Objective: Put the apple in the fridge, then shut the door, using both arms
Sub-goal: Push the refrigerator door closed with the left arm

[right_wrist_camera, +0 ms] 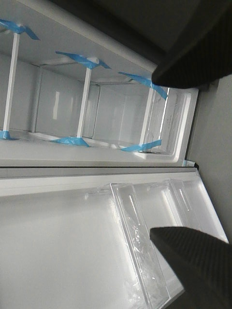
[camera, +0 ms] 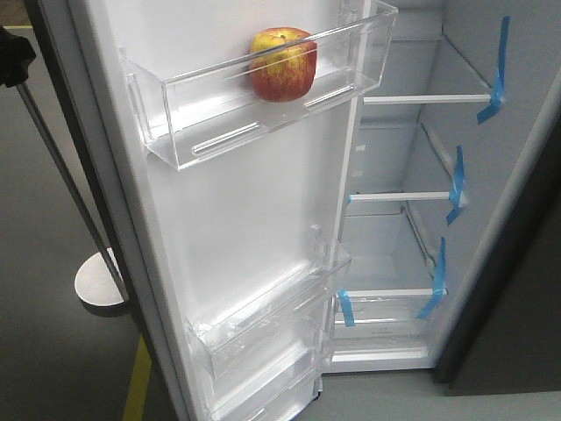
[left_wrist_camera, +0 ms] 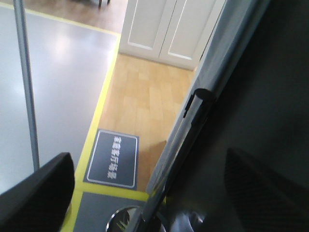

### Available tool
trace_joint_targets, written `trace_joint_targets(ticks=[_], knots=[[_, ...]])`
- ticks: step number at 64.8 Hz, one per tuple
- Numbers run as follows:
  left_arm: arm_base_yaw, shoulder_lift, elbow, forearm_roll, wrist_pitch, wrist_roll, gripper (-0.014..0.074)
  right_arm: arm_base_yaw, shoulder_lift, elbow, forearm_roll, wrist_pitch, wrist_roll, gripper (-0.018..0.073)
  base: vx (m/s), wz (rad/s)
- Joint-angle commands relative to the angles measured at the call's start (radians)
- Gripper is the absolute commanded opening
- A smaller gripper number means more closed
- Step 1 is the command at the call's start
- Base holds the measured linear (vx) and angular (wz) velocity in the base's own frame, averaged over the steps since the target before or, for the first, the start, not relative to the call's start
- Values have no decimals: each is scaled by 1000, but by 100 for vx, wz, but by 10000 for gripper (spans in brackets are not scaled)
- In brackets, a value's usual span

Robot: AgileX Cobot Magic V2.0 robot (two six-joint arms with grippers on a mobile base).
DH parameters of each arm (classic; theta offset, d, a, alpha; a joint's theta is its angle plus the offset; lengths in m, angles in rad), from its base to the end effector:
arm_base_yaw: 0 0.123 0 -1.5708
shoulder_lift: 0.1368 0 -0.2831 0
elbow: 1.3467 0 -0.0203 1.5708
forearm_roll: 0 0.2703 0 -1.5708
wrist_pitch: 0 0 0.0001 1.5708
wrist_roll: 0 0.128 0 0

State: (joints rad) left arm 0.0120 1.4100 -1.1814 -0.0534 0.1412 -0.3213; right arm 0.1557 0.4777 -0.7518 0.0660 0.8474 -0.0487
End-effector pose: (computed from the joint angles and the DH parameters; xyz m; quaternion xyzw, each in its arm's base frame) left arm 0.3866 0.0037 0.3523 -0.1512 0.7851 -0.1111 0.5902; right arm 0.1249 0.0260 0.3411 -0.0814 0.8521 0.0600 0.5134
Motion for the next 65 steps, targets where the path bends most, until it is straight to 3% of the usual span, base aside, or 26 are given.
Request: trace_joint_targets(ticks=[1, 8, 18, 33, 42, 65], knots=[[-10, 23, -78, -18, -69, -9, 594, -4, 6, -24, -5, -68, -2, 561, 0, 0], [-39, 54, -110, -16, -67, 24, 594, -4, 6, -24, -5, -68, -2, 561, 0, 0], [-104, 63, -121, -17, -81, 156, 594, -4, 6, -24, -5, -67, -2, 561, 0, 0], [-185, 60, -129, -17, -26, 177, 594, -4, 6, -24, -5, -68, -2, 561, 0, 0], [-288, 60, -157, -17, 25, 187, 594, -4, 6, -24, -5, -68, -2, 561, 0, 0], [-602, 92, -246, -17, -14, 250, 594, -4, 6, -24, -5, -67, -2, 561, 0, 0]])
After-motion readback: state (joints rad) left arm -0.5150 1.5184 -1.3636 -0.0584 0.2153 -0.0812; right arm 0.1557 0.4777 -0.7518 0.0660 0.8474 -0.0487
